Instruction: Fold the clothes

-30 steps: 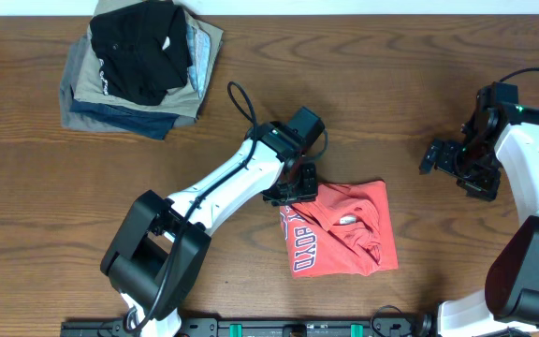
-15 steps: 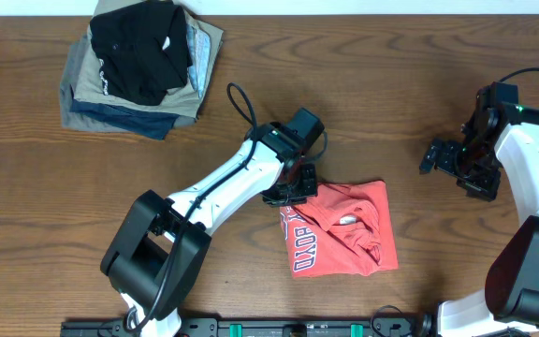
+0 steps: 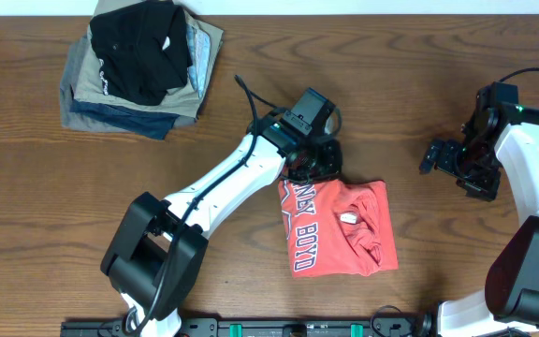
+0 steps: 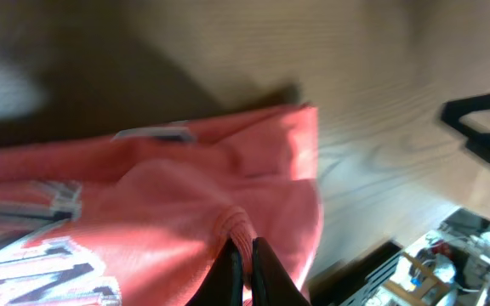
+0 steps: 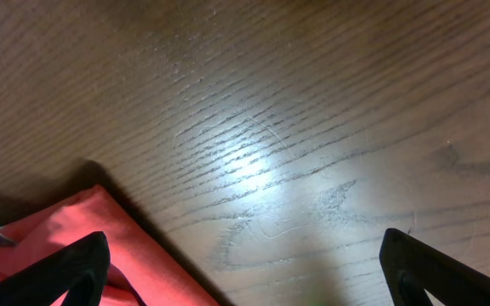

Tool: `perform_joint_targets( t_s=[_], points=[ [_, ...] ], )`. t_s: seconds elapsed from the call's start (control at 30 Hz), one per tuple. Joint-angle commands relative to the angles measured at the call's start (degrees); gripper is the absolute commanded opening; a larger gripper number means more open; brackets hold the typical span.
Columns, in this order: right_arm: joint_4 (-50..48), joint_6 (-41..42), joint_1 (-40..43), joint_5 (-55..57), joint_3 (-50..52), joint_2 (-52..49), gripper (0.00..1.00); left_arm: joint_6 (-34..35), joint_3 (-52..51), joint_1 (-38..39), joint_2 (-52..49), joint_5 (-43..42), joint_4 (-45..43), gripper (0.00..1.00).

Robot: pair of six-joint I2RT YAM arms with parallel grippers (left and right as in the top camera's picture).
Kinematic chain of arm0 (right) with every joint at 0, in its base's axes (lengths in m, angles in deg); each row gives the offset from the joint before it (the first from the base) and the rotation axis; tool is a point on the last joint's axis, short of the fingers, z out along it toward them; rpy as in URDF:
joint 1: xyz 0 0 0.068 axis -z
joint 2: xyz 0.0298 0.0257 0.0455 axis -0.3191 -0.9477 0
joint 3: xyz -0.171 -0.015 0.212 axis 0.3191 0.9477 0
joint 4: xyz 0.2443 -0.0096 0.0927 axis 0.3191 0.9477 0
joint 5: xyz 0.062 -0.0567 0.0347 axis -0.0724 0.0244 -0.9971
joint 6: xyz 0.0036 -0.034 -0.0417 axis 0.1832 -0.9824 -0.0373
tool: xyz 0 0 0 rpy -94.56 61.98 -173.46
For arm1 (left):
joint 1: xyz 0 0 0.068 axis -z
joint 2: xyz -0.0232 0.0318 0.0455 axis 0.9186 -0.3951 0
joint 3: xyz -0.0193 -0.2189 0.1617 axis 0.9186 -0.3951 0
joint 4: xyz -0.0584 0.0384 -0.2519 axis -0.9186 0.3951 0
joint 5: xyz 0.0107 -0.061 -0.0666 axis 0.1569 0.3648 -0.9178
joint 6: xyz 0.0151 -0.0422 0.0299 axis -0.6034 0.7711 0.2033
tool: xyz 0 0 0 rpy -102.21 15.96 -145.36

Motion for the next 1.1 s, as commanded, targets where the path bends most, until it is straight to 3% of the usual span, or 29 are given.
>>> perform_joint_targets(
  t_s=[0.0, 0.17, 0.47, 0.63, 0.87, 1.03, 1.07],
  points=[
    [0.02, -0.22, 0.26, -0.22, -0.59, 0.17, 0.99, 2.14, 1.05, 1.33, 0.28, -0.85, -3.91, 0.06],
    [0.02, -0.22, 0.26, -0.22, -0.59, 0.17, 0.99, 3.06, 1.05, 4.02, 0.26, 5.95, -8.68, 0.06],
    [0.04, -0.22, 0.26, -0.22, -0.59, 0.17, 0.99, 3.23, 0.87, 8.98, 0.20, 16.57, -8.96, 0.07],
    [0.02, -0.22, 0.26, -0.22, -0.59, 0.17, 0.99, 3.21, 0.70, 12.17, -0.59, 22.03, -10.95, 0.13],
    [0.02, -0.22, 0.26, -0.22, -0.59, 0.17, 0.99, 2.97, 0.72, 14.80, -5.73, 22.60, -14.73, 0.17],
    [0.02, -0.22, 0.26, -0.22, -0.59, 0.17, 0.99, -2.84, 0.76, 14.56, -4.63, 22.60, -13.62, 0.17],
    [0.02, -0.22, 0.26, -0.22, -0.59, 0.17, 0.99, -3.15, 0.90, 14.38, -3.67, 22.62, -13.25, 0.23]
  ],
)
